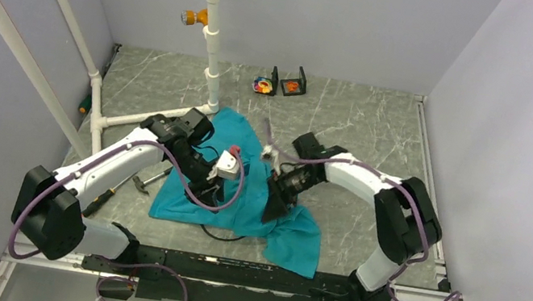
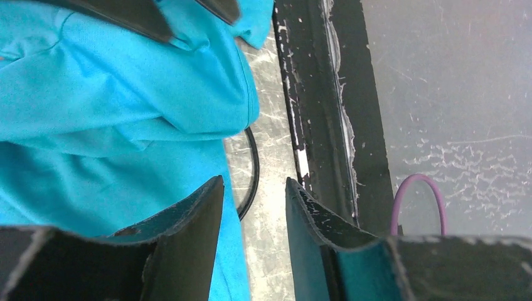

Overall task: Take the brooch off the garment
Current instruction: Flatten out the clothes at the center of the board.

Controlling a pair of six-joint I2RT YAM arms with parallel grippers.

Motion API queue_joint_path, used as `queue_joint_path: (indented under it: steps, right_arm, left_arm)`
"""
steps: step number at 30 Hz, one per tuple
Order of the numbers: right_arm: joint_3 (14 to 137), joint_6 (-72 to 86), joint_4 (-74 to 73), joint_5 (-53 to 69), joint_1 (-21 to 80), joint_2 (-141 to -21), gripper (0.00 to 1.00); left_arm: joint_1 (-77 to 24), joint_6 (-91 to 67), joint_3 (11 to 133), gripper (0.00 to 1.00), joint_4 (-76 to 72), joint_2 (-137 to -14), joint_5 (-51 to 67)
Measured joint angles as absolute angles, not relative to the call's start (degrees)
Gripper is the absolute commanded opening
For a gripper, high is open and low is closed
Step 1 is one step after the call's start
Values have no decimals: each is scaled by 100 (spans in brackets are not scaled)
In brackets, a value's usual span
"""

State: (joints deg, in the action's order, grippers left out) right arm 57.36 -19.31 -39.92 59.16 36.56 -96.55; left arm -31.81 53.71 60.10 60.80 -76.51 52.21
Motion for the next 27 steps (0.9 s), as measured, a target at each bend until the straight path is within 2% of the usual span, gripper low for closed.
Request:
queue_joint_path:
  steps: [4,9,14,21,24,27]
  right_arm:
    - [5902,-1584,-3745,6053,2543,-9382,78]
    - [5883,-998,-3153,5583,1544,-8680,71]
    - [5808,-762,-2873,4971,1594,-8858,68]
    - [5752,-626,-2705,4523,1623,-9712,71]
    - [5754,-615,-2652,4550,1640,-9950,65]
    - [5767,-617,-2661,4716,1680,-10204,53]
  left_arm:
    - [-2928,5142,6010,47,5959,-7535,5284]
    - [-2832,4919,6010,48,5712,-7540,5286]
    - [-2832,4737,6114,48,5564,-7644,5310]
    - [-2832,4595,6228,49,5415,-7677,5380]
    - [-2832,4554,6228,49,5408,-7677,5406]
    - [-2832,4525,6228,49,5398,-7677,5413]
